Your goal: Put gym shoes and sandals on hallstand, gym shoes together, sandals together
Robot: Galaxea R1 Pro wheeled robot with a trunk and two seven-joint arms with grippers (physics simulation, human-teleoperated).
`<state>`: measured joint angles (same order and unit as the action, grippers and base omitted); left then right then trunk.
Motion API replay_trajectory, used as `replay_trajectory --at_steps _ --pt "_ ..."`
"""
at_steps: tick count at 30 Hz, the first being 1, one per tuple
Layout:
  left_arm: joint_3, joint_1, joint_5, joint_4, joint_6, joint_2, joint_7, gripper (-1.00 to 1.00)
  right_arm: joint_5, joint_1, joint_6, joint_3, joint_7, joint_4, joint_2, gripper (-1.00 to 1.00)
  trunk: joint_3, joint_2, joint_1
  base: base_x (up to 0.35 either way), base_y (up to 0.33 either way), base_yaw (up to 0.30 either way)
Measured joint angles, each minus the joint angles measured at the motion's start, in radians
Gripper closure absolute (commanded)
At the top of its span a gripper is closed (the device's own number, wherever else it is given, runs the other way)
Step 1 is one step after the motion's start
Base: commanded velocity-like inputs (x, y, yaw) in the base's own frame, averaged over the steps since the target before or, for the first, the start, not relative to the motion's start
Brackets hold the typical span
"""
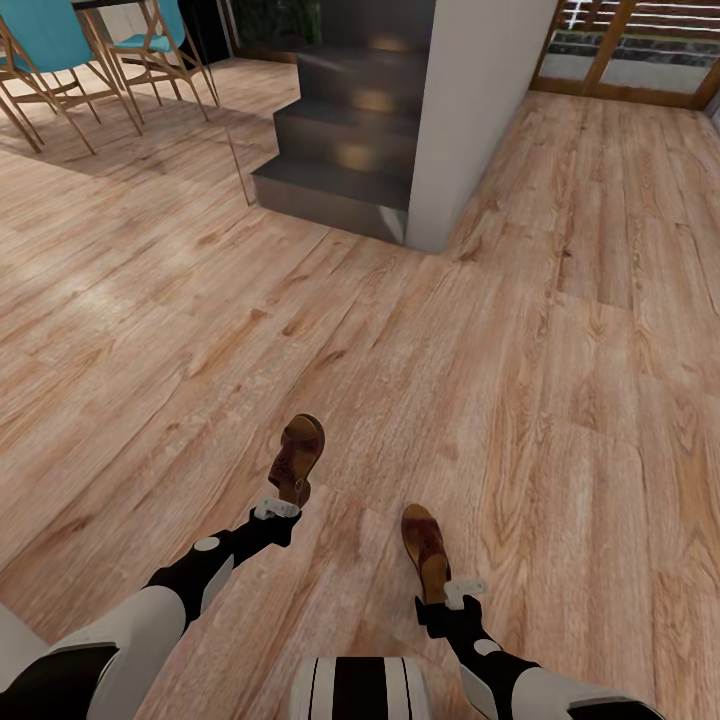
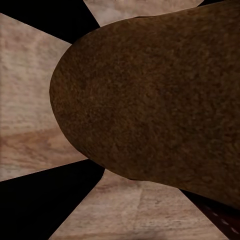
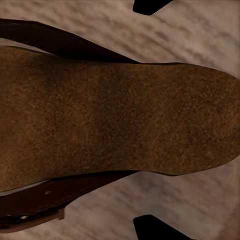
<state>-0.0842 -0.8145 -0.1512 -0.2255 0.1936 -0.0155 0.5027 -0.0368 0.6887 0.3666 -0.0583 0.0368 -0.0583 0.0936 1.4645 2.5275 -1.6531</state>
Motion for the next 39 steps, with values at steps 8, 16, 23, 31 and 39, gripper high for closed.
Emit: replay_trajectory --at_steps 8,16,23,31,39 --pt "0.000 0.000 0.001 0.000 0.000 0.000 0.000 1.00 0.000 0.000 0.000 0.000 0.000 0.000 0.000 -1.00 0.000 0.000 0.000 0.015 0.000 0.000" --pt "0.000 0.000 0.000 0.000 0.000 0.000 0.000 1.00 0.000 0.000 0.000 0.000 0.000 0.000 0.000 -1.00 0.000 0.000 0.000 -0.002 0.000 0.000" --pt "0.000 0.000 0.000 0.000 0.000 0.000 0.000 1.00 0.000 0.000 0.000 0.000 0.000 0.000 0.000 -1.00 0.000 0.000 0.000 -0.106 0.000 0.000" --pt "0.000 0.000 -0.001 0.000 0.000 0.000 0.000 1.00 0.000 0.000 0.000 0.000 0.000 0.000 0.000 -1.00 0.000 0.000 0.000 -0.010 0.000 0.000" --pt "0.000 0.000 0.000 0.000 0.000 0.000 0.000 1.00 0.000 0.000 0.000 0.000 0.000 0.000 0.000 -1.00 0.005 0.000 0.000 -0.001 0.000 0.000"
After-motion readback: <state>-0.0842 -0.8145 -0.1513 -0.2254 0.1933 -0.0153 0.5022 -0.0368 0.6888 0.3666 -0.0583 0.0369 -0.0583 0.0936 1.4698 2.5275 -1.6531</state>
